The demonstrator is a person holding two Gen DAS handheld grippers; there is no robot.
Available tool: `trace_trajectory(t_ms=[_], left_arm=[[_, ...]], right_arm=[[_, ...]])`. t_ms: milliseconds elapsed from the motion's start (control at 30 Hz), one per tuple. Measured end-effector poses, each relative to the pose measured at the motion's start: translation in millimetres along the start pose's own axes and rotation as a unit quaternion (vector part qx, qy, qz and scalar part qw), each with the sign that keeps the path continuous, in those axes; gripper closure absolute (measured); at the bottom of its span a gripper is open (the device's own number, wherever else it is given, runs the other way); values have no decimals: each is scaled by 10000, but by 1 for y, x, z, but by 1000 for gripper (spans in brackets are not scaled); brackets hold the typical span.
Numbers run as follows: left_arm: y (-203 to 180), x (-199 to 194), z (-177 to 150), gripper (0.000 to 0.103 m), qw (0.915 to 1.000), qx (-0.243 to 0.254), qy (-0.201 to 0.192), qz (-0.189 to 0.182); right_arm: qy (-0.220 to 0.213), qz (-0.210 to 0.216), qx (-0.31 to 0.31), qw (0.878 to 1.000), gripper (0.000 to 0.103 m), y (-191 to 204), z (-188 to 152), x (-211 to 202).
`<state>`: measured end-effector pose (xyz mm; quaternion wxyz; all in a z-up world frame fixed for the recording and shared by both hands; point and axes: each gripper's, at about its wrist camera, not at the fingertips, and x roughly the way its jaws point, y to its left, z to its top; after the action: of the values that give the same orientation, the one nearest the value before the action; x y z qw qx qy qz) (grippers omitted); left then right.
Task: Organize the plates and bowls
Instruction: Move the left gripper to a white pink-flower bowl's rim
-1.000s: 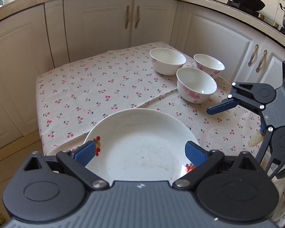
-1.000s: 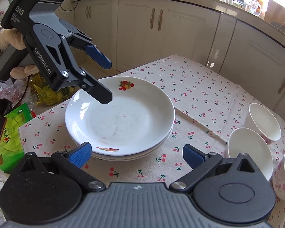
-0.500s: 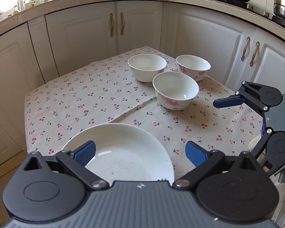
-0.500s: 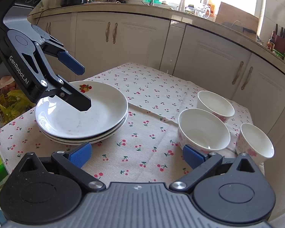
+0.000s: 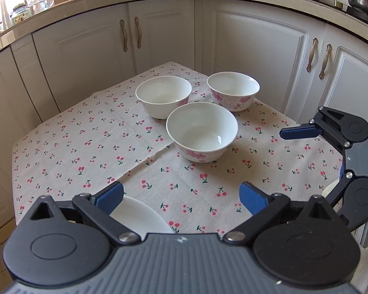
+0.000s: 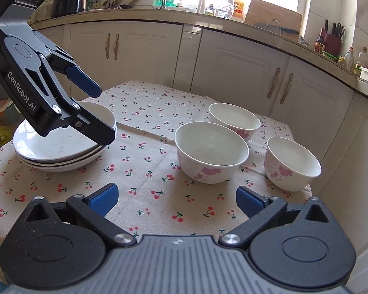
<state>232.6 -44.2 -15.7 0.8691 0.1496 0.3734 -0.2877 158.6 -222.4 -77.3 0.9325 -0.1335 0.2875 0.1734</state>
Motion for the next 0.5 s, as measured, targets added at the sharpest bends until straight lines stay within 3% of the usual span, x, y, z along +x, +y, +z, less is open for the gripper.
trace_trajectory(t_ms=[500], left_arm=[[2,68,47,5,9994,-106,245,-218]], right_arm=[[53,-199,213,9996,0,-35,-2,37]])
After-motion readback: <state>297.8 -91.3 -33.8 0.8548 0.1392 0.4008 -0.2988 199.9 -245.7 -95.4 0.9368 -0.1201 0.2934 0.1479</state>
